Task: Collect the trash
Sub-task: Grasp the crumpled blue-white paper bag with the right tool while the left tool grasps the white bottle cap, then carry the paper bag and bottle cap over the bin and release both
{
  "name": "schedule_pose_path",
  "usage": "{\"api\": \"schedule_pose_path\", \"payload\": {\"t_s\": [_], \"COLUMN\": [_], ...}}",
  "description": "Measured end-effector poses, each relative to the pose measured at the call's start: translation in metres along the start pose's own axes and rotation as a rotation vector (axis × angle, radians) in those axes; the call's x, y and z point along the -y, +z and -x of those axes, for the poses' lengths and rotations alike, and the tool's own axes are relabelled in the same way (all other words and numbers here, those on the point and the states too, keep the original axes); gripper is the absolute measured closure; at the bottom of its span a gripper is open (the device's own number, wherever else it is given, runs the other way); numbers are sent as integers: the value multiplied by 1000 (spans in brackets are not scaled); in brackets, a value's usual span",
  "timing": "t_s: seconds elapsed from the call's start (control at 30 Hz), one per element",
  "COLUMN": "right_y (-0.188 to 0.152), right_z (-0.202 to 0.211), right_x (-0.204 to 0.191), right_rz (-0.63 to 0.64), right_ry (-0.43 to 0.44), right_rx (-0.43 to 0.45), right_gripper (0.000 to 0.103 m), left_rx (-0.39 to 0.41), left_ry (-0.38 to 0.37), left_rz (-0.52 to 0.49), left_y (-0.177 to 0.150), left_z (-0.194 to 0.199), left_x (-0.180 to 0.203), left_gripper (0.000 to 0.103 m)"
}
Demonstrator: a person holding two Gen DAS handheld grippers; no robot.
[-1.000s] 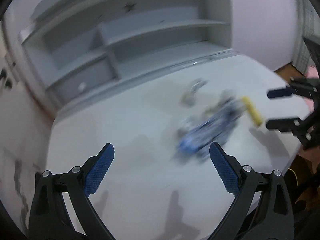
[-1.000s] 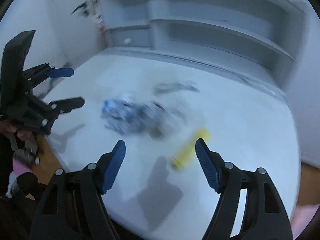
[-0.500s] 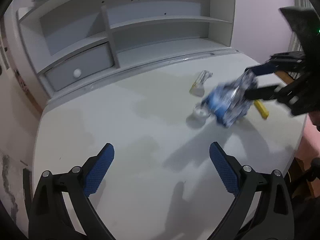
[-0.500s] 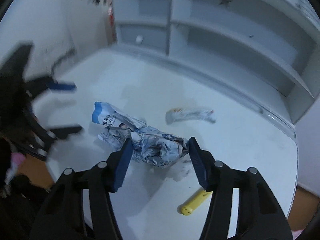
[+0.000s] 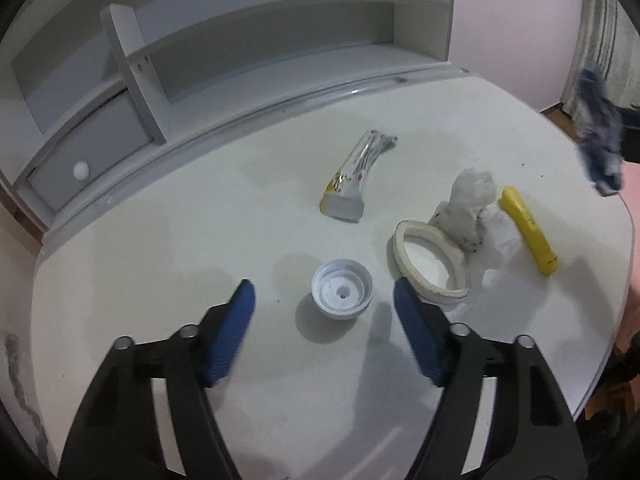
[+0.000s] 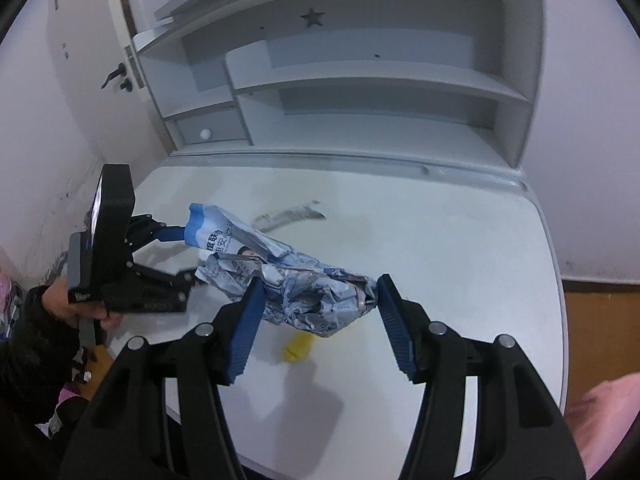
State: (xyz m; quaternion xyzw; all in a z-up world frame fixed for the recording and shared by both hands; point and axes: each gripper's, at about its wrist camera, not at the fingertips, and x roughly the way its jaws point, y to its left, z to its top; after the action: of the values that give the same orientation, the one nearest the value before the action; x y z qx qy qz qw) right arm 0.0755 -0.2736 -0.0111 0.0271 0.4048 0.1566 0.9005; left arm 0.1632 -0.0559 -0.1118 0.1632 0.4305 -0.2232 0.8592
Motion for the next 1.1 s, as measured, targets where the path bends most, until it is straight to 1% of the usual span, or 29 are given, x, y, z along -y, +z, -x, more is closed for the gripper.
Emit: {"api": "schedule_pose_path", "payload": {"t_s": [0.03,0.07,0.1,0.13,0.23,0.3,0.33,0.4,0.47,0.5,0.57,0.6,0.67,0.7,0.73,0.77,0.83,0.87,0.9,0.93,0.97,1.0,1.03,1.07,1.1], "right_y": [-7,-10,-15,-20,-38,-53,-64,-87,-121,-134,-177,-193,-238,-268,-287,-308,-358,-377,-406,-423,-441,-466,-482,-496,-511], "right_z": [4,7,10,14,35,52,63,84,112,122,149,158,178,188,193,197,203,202,199,196,191,182,174,166,156], "right_x": [6,10,15,20,41,59,71,93,123,133,163,173,195,208,215,223,239,244,251,255,257,260,261,260,261], "right_rz": [-13,-22,-32,-42,-84,-123,-150,-201,-277,-305,-395,-427,-509,-559,-590,-623,-701,-729,-771,-795,-820,-849,-864,-879,-900], "right_ry": [-2,-5,-8,-13,-43,-78,-106,-163,-240,-271,-368,-400,-478,-531,-563,-590,-634,-647,-660,-662,-661,-665,-661,-652,-640], "right_rx": [3,6,9,14,37,53,61,73,85,88,86,82,64,45,31,12,-30,-49,-80,-99,-120,-157,-185,-212,-240], "right_gripper": [46,46,46,46,46,46,46,46,46,46,46,46,46,46,46,46,46,46,46,46,46,46,46,46,46], "left_rx": [-8,-10,-13,-18,20,54,79,125,175,201,230,238,241,231,212,183,134,106,73,42,-21,-80,-133,-159,-227], "left_ry": [4,4,-2,-6,2,-12,-27,-67,-139,-187,-284,-331,-420,-453,-491,-526,-592,-617,-627,-631,-636,-628,-612,-595,-564], "left_rz": [1,2,7,15,27,7,-18,-79,-152,-197,-282,-336,-443,-475,-518,-568,-631,-659,-697,-729,-762,-787,-812,-827,-853], "left_y": [0,1,1,2,6,12,17,28,36,40,42,43,36,31,24,14,-3,-12,-24,-35,-48,-58,-72,-79,-96], "left_z": [-1,-3,-3,-1,16,31,40,55,69,76,82,80,71,67,60,50,35,28,15,2,-17,-36,-51,-62,-85], "left_x": [1,-1,-2,-2,6,22,37,73,119,148,203,233,298,319,347,378,417,435,456,473,492,506,519,525,537], "left_gripper": [47,64,74,74,74,74,74,74,74,74,74,74,74,74,74,74,74,74,74,74,74,74,74,74,74]}}
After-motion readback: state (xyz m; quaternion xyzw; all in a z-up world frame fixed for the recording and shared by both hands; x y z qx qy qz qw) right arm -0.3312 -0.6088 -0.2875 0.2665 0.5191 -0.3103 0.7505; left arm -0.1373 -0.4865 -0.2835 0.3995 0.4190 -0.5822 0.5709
